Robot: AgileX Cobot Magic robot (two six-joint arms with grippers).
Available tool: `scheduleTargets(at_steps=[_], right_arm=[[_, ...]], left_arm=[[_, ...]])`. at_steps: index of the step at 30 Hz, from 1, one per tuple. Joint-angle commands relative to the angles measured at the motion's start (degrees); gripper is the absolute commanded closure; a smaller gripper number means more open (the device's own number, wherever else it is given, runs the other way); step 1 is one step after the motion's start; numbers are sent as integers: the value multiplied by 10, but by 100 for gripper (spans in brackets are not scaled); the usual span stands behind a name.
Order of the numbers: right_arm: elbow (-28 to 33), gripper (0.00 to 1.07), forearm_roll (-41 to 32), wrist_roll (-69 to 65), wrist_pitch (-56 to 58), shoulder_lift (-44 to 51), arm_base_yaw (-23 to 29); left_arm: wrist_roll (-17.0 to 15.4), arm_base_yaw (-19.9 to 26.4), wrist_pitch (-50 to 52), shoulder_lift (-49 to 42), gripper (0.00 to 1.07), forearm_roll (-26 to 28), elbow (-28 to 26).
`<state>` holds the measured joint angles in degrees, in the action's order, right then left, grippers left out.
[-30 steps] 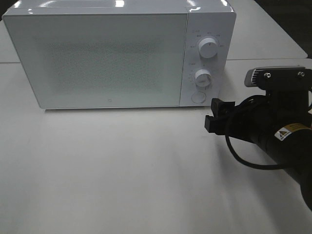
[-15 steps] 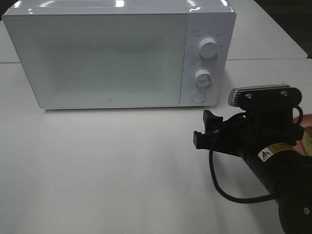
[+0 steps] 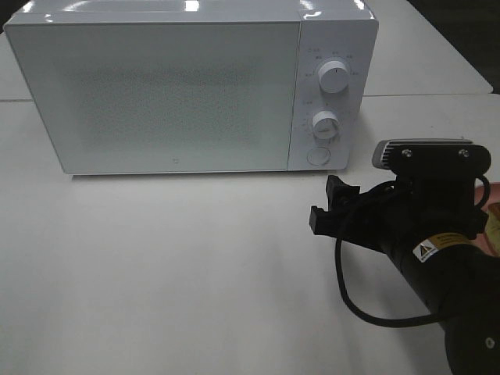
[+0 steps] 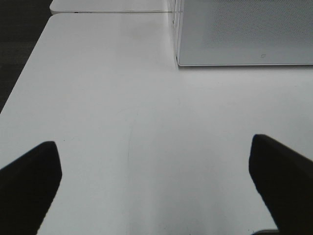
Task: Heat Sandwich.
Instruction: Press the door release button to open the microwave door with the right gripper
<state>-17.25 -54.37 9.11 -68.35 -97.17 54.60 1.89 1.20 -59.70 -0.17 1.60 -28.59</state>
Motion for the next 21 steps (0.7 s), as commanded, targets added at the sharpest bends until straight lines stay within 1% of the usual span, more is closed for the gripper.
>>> scheduleTargets(at_steps=[1,3,4,5,6,8,9,10,11,13,17,18,19,21], right_arm=[[-1,31,-2,-63,-8,0,2],[-1,31,-2,-147,-7,0,2],[-1,31,-2,-147,-7,0,2],[-1,31,-2,-180,-5,0,2],[-1,31,-2,-252,-5,0,2],[-1,31,-2,-317,-5,0,2],[-1,31,-2,-317,-5,0,2],[-1,31,-1,-376,-2,0,2],[-1,31,-1,-406,0,0,2],[-1,31,-1,-432,0,0,2],[-1,31,3,-544,-1,0,2],[-1,31,3,-544,-1,0,2],[-1,32,6,-599,-1,0,2],[-1,34,15,-645,-1,0,2]], left_arm=[[-2,1,3,-17,5,0,2],[-2,1,3,-17,5,0,2],[-2,1,3,-17,5,0,2],[-2,1,3,-17,5,0,2],[-2,1,3,-17,5,0,2],[-2,1,3,-17,5,0,2],[-2,1,3,-17,5,0,2],[-2,1,3,-17,5,0,2],[-2,1,3,-17,5,0,2],[-2,1,3,-17,5,0,2],[-2,1,3,-17,5,0,2],[-2,1,3,-17,5,0,2],[-2,1,3,-17,5,0,2],[-2,1,3,-17,5,0,2]])
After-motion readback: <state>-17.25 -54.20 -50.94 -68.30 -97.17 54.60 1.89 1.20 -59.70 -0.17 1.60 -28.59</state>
